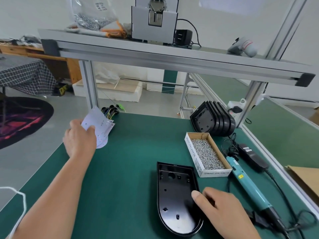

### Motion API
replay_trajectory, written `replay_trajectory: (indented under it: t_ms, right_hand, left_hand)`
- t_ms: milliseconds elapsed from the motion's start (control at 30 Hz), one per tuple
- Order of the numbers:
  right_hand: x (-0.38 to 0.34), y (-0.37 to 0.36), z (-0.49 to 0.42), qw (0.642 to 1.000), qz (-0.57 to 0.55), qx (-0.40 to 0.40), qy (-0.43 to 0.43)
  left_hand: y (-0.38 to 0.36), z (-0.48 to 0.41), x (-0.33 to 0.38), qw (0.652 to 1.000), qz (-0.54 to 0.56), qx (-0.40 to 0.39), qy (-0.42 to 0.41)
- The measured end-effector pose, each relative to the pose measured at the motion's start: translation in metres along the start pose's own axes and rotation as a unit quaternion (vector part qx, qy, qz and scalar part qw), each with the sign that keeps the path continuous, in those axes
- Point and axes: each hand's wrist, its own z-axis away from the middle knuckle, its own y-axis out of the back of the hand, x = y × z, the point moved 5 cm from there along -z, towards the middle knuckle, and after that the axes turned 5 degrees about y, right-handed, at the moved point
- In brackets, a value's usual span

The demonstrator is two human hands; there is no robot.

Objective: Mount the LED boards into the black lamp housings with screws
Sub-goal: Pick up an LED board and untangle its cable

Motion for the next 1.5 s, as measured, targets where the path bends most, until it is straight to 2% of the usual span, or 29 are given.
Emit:
replay_trajectory:
  t_ms: [100, 167, 267, 333, 400, 500, 567, 633, 733, 800, 967, 1100, 1167, 1233, 1367, 1433, 1500]
  right_hand:
    - [-0.002, 0.001, 0.000, 1.000, -0.010, -0.008, -0.006]
    - [-0.003, 0.001, 0.000, 1.000, -0.013, -0.010, -0.007]
    - [-0.005, 0.002, 0.001, 1.000, -0.010, -0.017, -0.010]
    - [-0.005, 0.003, 0.000, 1.000, -0.008, -0.020, -0.014]
    - [-0.004, 0.004, 0.000, 1.000, -0.005, -0.022, -0.018]
    - [-0.005, 0.004, 0.000, 0.999, 0.003, -0.027, -0.027]
    - [-0.006, 0.005, 0.000, 0.999, 0.007, -0.030, -0.029]
    - [-0.006, 0.005, -0.001, 0.999, 0.005, -0.037, -0.031]
    - [-0.009, 0.005, 0.000, 0.999, -0.015, -0.041, -0.024]
    - [-0.012, 0.009, 0.000, 0.999, -0.050, -0.014, -0.009]
    - [-0.016, 0.021, -0.008, 0.990, -0.095, 0.097, 0.037]
    - [-0.035, 0.033, -0.037, 0.976, -0.121, 0.148, 0.109]
    - [-0.050, 0.030, -0.056, 0.968, -0.148, 0.112, 0.171]
    - [-0.074, 0.023, -0.079, 0.963, -0.126, 0.063, 0.228]
    - [-0.116, -0.005, -0.109, 0.954, -0.105, -0.073, 0.272]
    - [-0.123, -0.020, -0.101, 0.926, -0.095, -0.129, 0.341]
    - [-0.121, -0.022, -0.091, 0.921, -0.025, -0.094, 0.378]
  left_hand:
    - [-0.003, 0.006, 0.007, 0.983, 0.173, -0.055, 0.003]
    - [-0.006, 0.010, 0.008, 0.958, 0.273, -0.084, 0.034]
    - [-0.016, 0.016, 0.004, 0.911, 0.367, -0.164, 0.089]
    - [-0.022, 0.019, 0.001, 0.876, 0.412, -0.221, 0.115]
    - [-0.024, 0.022, 0.003, 0.821, 0.483, -0.278, 0.123]
    - [-0.020, 0.023, 0.009, 0.759, 0.542, -0.350, 0.084]
    - [-0.018, 0.027, 0.013, 0.737, 0.543, -0.400, 0.050]
    - [-0.018, 0.036, 0.016, 0.729, 0.512, -0.453, 0.026]
    - [-0.018, 0.053, 0.016, 0.707, 0.462, -0.534, 0.040]
    - [-0.016, 0.063, 0.017, 0.687, 0.445, -0.572, 0.051]
    - [-0.003, 0.086, 0.023, 0.678, 0.376, -0.631, 0.031]
    - [0.009, 0.115, 0.037, 0.645, 0.316, -0.696, -0.007]
    - [0.012, 0.131, 0.045, 0.624, 0.286, -0.726, -0.030]
    - [0.011, 0.145, 0.052, 0.614, 0.265, -0.742, -0.055]
    - [0.006, 0.166, 0.061, 0.578, 0.261, -0.769, -0.082]
    - [0.005, 0.170, 0.064, 0.559, 0.288, -0.774, -0.078]
    - [0.006, 0.167, 0.067, 0.551, 0.329, -0.762, -0.084]
